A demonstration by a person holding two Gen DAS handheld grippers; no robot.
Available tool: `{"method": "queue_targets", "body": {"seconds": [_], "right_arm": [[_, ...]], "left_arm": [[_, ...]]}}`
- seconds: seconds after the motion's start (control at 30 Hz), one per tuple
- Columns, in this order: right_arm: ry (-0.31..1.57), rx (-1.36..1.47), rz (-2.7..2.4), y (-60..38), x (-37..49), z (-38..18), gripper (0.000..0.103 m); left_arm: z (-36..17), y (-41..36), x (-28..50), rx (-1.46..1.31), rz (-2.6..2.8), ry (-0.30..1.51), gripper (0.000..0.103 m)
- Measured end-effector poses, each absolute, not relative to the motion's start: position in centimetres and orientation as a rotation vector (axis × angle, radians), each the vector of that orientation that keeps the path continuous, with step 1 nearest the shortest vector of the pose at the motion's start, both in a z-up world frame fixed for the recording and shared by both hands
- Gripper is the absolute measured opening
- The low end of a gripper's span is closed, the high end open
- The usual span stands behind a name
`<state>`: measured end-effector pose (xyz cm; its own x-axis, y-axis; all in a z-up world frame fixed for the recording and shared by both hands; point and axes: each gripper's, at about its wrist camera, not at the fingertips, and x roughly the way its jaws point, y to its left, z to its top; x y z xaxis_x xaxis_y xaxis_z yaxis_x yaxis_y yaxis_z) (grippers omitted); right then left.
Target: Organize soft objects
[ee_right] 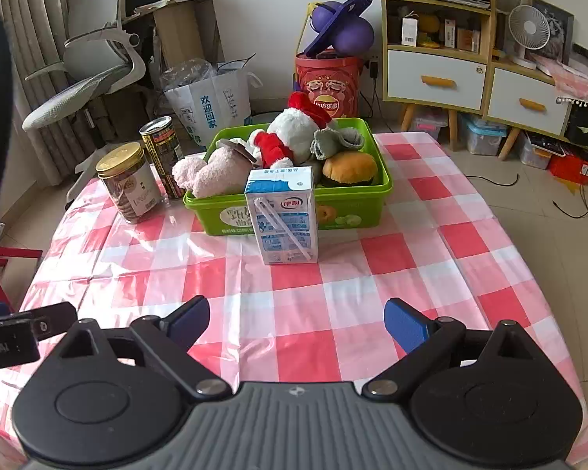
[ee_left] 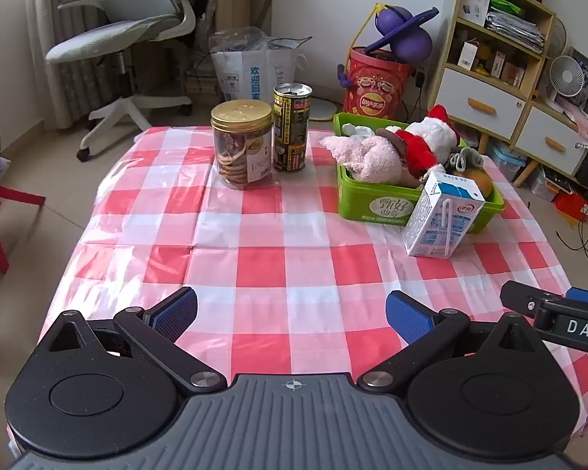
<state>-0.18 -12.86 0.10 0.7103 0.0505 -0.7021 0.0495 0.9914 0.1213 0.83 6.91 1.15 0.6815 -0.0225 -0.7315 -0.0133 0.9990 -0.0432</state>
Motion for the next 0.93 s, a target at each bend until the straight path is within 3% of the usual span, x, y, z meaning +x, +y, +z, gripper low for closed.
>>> {"method": "queue_targets", "body": {"seconds": [0.93], "right_arm": [[0.784, 0.146, 0.006, -13.20, -0.17, 0.13, 0.083]], "left_arm": [[0.69, 6.54, 0.85, -0.045, -0.009, 0.842, 0.098]]}}
